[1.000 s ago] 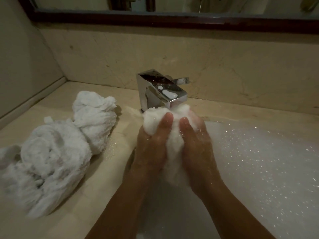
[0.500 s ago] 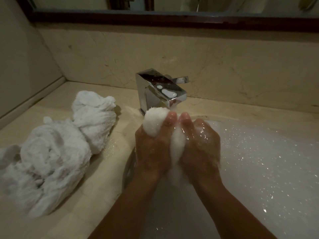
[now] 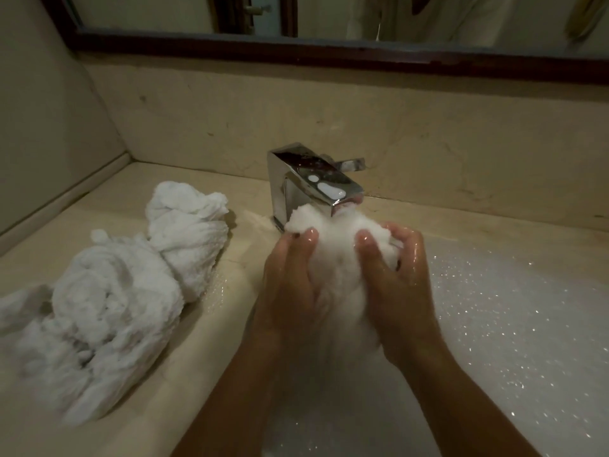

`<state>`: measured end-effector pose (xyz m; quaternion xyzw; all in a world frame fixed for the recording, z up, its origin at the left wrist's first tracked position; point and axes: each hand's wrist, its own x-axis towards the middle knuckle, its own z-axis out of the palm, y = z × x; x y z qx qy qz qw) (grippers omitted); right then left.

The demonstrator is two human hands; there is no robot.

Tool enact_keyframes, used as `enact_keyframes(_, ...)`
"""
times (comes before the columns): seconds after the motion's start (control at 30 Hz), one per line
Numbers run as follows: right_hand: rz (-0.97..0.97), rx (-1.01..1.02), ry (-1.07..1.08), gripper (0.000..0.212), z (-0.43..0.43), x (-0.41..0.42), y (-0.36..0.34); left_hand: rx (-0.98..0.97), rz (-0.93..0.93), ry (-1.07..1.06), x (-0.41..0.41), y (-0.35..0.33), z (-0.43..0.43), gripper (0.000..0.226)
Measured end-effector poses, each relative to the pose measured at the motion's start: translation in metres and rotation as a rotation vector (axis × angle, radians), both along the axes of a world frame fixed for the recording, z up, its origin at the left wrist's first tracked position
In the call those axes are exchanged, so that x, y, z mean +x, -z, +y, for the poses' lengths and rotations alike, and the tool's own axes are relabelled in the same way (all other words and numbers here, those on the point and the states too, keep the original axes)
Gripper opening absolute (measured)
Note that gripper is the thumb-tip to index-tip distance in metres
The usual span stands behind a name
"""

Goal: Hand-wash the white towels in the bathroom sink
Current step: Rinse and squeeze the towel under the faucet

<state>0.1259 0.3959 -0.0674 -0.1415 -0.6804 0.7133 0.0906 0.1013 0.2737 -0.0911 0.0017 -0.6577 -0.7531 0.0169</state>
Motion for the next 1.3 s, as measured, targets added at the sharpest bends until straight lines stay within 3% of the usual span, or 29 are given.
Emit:
enact_keyframes(0.03, -0.018, -0.053, 0.018, 0.034, 0.001, -0.002, 0.002, -0.092, 0.064, -0.011, 0.001, 0.0, -0.003, 0.04)
enact_keyframes(0.1, -0.071, -0.224, 0.034, 0.038, -0.001, -0.005, 0.001, -0.19, 0.125, 0.007, 0.004, 0.003, -0.005, 0.045)
enact_keyframes(0.23, -0.111, -0.323, 0.006, 0.053, -0.008, -0.007, 0.006, -0.028, 0.037, 0.088, 0.004, 0.001, -0.001, 0.068)
enact_keyframes(0.33, -0.035, -0.244, -0.001, 0.037, -0.013, -0.003, 0.009, -0.019, -0.021, 0.03, 0.0, 0.0, 0.001, 0.07)
enact_keyframes(0.4, 0.008, -0.055, -0.039, 0.035, -0.016, -0.003, 0.008, -0.02, -0.052, -0.04, -0.002, 0.001, 0.001, 0.067)
enact_keyframes(0.5, -0.02, 0.176, -0.119, 0.065, -0.024, -0.004, 0.009, -0.039, -0.074, -0.147, -0.001, -0.001, 0.001, 0.025)
enact_keyframes(0.57, -0.057, 0.259, -0.139, 0.076, -0.025, -0.004, 0.009, -0.036, -0.077, -0.158, 0.001, -0.006, 0.001, 0.01)
enact_keyframes(0.63, -0.03, 0.301, -0.141, 0.083, -0.024, 0.0, 0.009, -0.059, -0.063, -0.156, 0.003, -0.008, 0.001, 0.01)
enact_keyframes(0.73, 0.042, 0.297, -0.138, 0.099, -0.024, 0.003, 0.014, -0.086, -0.062, -0.189, -0.002, -0.008, 0.003, 0.029)
enact_keyframes(0.93, 0.028, 0.018, 0.023, 0.054, -0.019, -0.005, 0.023, -0.11, -0.092, -0.223, 0.0, -0.007, 0.005, 0.045)
enact_keyframes(1.07, -0.022, 0.036, 0.055, 0.064, -0.02, -0.006, 0.022, -0.085, -0.128, -0.276, 0.0, -0.01, 0.005, 0.044)
enact_keyframes(1.2, -0.066, 0.018, 0.092, 0.042, -0.021, -0.007, 0.018, -0.035, -0.155, -0.303, -0.004, -0.007, 0.001, 0.045)
enact_keyframes(1.3, -0.122, 0.032, 0.076, 0.058, -0.018, -0.005, 0.012, -0.037, -0.15, -0.232, -0.004, -0.009, 0.004, 0.054)
